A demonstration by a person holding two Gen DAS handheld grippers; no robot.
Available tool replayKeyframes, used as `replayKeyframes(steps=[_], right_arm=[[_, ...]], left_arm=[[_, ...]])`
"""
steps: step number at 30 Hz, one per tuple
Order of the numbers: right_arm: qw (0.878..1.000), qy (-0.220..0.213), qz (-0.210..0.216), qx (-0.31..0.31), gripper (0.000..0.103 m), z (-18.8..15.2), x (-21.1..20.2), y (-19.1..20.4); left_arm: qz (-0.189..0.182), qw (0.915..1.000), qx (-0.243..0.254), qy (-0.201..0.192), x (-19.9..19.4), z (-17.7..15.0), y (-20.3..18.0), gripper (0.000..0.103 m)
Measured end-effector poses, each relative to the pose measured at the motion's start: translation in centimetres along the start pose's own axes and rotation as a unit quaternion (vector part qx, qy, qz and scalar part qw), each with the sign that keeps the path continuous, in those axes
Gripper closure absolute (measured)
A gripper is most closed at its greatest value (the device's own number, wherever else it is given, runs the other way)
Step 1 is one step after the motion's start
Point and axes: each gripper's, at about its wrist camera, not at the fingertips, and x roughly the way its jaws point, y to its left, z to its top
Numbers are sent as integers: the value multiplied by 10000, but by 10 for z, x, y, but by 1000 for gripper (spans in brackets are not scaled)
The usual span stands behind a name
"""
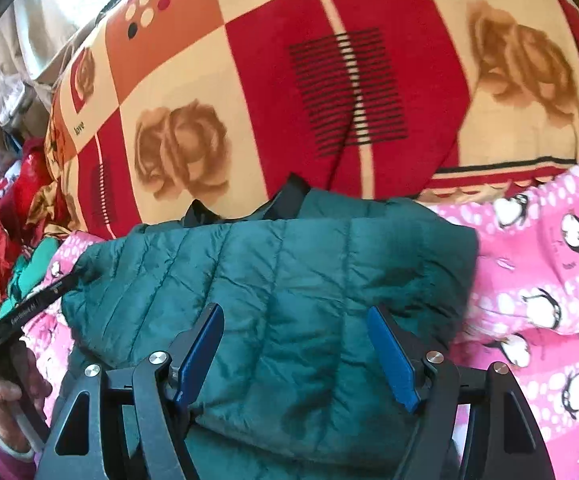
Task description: Fold large clothes
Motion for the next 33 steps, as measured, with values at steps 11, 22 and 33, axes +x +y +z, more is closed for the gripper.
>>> replayKeyframes(steps=[11,22,33], right_arm=[[9965,107,-800,-218,31,-2,58,-4],[9967,-20,-764,-281,31,-2,39,2],[9946,137,-761,-686,31,-31,29,27]], left_arm=[[495,9978,428,63,36,-6,-13,28],[685,9958,598,-36,42,-12,-21,27],[643,9962,571,-103,42,-13,-22,24]])
